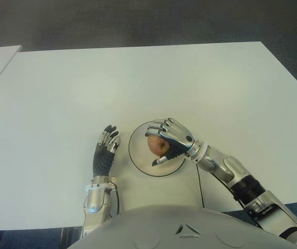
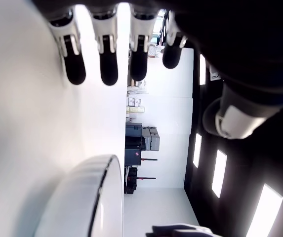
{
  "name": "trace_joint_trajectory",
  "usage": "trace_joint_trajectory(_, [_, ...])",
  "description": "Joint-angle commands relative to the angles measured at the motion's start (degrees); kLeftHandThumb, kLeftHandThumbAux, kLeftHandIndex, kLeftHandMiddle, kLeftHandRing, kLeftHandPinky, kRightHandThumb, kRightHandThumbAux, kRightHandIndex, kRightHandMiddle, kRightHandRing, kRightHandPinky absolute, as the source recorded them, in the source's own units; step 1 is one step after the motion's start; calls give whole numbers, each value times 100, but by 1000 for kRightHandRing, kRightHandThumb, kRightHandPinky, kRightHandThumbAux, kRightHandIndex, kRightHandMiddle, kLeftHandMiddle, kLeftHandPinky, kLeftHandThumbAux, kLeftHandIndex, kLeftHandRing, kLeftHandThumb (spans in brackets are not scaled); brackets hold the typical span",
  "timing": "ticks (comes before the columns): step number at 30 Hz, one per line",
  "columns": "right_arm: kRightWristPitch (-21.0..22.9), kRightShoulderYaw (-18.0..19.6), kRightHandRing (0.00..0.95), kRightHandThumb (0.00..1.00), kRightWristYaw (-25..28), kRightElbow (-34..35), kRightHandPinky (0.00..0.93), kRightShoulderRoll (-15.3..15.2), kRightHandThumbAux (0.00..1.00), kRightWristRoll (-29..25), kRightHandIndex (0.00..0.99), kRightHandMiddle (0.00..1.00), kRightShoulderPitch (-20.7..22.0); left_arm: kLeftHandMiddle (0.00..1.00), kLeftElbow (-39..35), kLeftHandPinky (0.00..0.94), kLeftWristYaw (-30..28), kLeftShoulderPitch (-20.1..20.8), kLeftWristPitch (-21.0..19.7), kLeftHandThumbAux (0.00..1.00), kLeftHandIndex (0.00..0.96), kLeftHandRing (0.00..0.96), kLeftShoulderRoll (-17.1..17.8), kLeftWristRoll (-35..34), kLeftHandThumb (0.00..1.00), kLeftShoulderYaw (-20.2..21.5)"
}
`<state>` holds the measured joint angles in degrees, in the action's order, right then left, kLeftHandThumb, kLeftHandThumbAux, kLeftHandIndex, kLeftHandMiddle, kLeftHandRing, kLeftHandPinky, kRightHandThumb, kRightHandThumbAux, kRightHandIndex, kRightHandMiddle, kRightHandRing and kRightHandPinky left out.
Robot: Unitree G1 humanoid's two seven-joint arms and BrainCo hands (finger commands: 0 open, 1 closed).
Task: Put the apples into the plate.
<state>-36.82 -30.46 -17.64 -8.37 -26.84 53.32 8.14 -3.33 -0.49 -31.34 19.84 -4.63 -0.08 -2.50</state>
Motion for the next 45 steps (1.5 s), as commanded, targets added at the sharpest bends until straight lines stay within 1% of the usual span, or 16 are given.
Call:
trace_joint_trajectory(1, [-20,168,876,723,844,246,873,-321,710,-417,440,890,253,159,88,217,21,5,-17,521,129,182,-5,-34,63,-6])
trace_joint_trajectory(6, [-48,168,877,722,1532,272,871,-477,710,-662,440,897,374,163,82,210,58,14,-42,499,136,183,-23,-6,70,-11])
trace_joint_trajectory(11, [-35,136,871,721,2155,26,862,-535,709,-912,440,892,601,164,65,197,103,-2,-22,480,142,176,-45,42,80,-16])
trace_joint_trajectory(14, [49,147,869,719,2473,41,858,-548,710,-1000,440,889,630,171,53,210,110,-17,-7,476,147,180,-54,41,87,-24])
trace_joint_trajectory(18, [134,196,865,717,2764,79,848,-546,711,-1062,440,887,651,178,44,218,101,-26,-7,470,153,187,-57,22,95,-28])
trace_joint_trajectory(20, [253,211,854,716,3017,160,824,-551,712,-1121,440,878,654,179,41,216,94,-30,-10,468,153,187,-59,10,98,-27])
trace_joint_trajectory(21, [373,202,852,715,3283,265,817,-569,712,-1184,440,875,688,178,39,216,87,-39,-13,468,153,187,-57,0,99,-24])
trace_joint_trajectory(23, [531,197,840,714,3632,423,791,-607,713,-1245,440,864,711,177,10,214,79,-71,-14,469,153,186,-58,-7,98,-31])
trace_joint_trajectory(27, [725,208,826,712,4045,600,758,-631,714,-1272,440,847,748,176,-9,211,89,-87,-4,474,151,186,-57,8,95,-37])
trace_joint_trajectory(32, [797,220,804,710,4459,723,723,-681,715,-1333,441,825,852,175,-24,212,120,-123,27,481,147,186,-64,50,85,-44])
trace_joint_trajectory(36, [699,223,792,710,4604,773,716,-752,715,-1259,441,812,985,177,-65,212,120,-155,19,480,150,188,-79,39,82,-70])
trace_joint_trajectory(45, [632,184,777,707,4963,1003,706,-886,717,-1238,441,793,1100,175,-120,205,137,-178,-34,474,148,183,-97,49,94,-131])
